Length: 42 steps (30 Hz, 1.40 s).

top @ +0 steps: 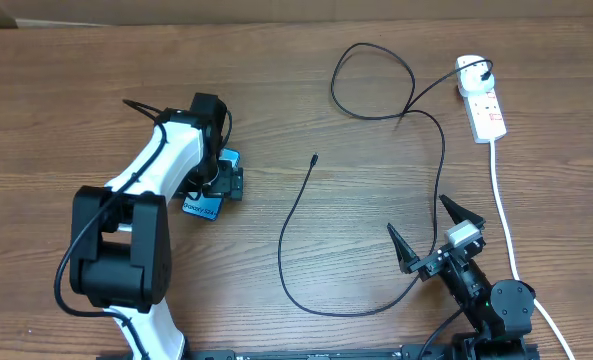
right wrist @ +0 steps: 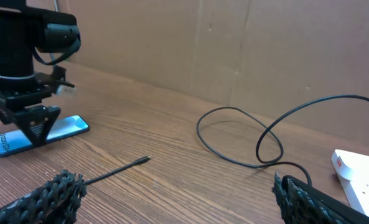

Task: Plug charger to phone and switch on socket
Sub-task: 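Move the left gripper over the smartphone and grasp it, then lift the smartphone with the left gripper and raise it upright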

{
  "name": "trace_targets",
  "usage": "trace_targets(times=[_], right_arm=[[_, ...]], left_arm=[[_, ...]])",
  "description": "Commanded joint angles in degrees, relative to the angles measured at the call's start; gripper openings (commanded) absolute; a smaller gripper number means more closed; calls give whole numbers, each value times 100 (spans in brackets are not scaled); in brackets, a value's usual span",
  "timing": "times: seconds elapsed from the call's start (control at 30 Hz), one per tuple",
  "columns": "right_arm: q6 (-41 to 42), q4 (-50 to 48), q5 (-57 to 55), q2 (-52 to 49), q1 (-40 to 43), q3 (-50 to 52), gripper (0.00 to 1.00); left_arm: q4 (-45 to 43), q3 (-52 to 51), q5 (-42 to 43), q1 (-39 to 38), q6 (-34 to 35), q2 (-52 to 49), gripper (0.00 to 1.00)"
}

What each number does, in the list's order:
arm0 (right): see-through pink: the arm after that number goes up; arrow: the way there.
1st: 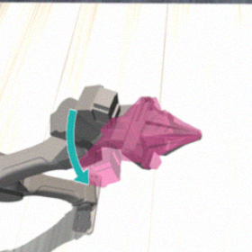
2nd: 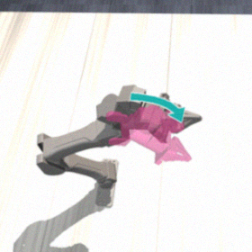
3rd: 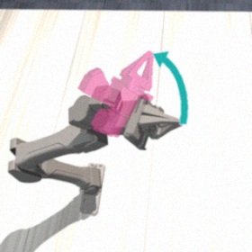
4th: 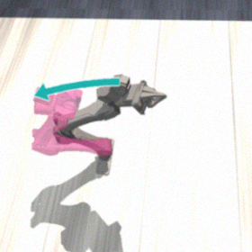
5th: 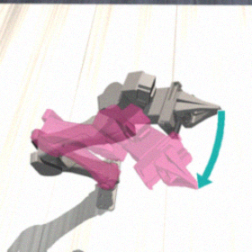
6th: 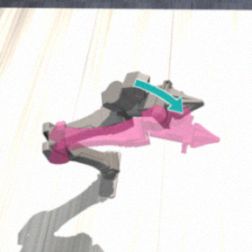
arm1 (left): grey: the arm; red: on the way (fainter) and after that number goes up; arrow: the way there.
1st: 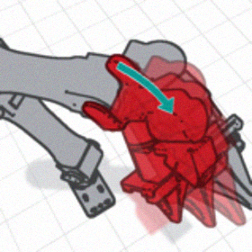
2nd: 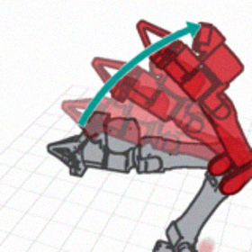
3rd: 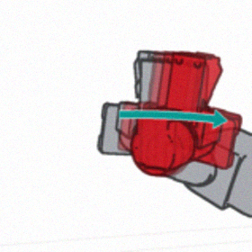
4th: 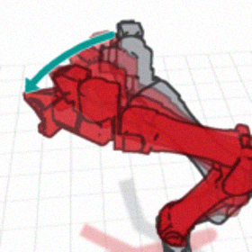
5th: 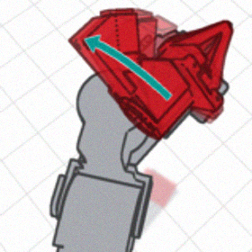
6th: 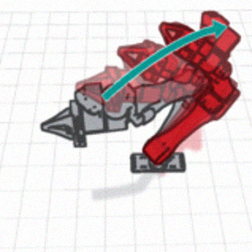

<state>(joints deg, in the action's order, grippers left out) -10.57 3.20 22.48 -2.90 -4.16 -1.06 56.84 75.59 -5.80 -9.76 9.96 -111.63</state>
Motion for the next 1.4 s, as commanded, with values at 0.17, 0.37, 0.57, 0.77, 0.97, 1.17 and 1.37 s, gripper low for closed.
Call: trace_targets(times=[0.17,0.37,0.57,0.77,0.97,1.17,1.37], right_arm=[[-17,-11,-39,13,-33,59,100],[-17,-11,-39,13,-33,59,100],[-17,-11,-39,13,-33,59,100],[-17,-11,-39,13,-33,59,100],[-17,-11,-39,13,-33,59,100],[-17,-11,-39,13,-33,59,100],[-17,-11,-39,13,-33,59,100]], left_arm=[[-531,105,286,46,-1038,-162,100],[-651,101,284,131,-1241,-164,100],[-662,-57,387,208,-1419,-164,98],[-979,-205,573,208,-1532,-184,96],[-1060,-238,566,214,-1532,-310,96],[-1043,-238,570,214,-1532,-466,90],[-1043,-238,568,214,-1508,-501,79]])
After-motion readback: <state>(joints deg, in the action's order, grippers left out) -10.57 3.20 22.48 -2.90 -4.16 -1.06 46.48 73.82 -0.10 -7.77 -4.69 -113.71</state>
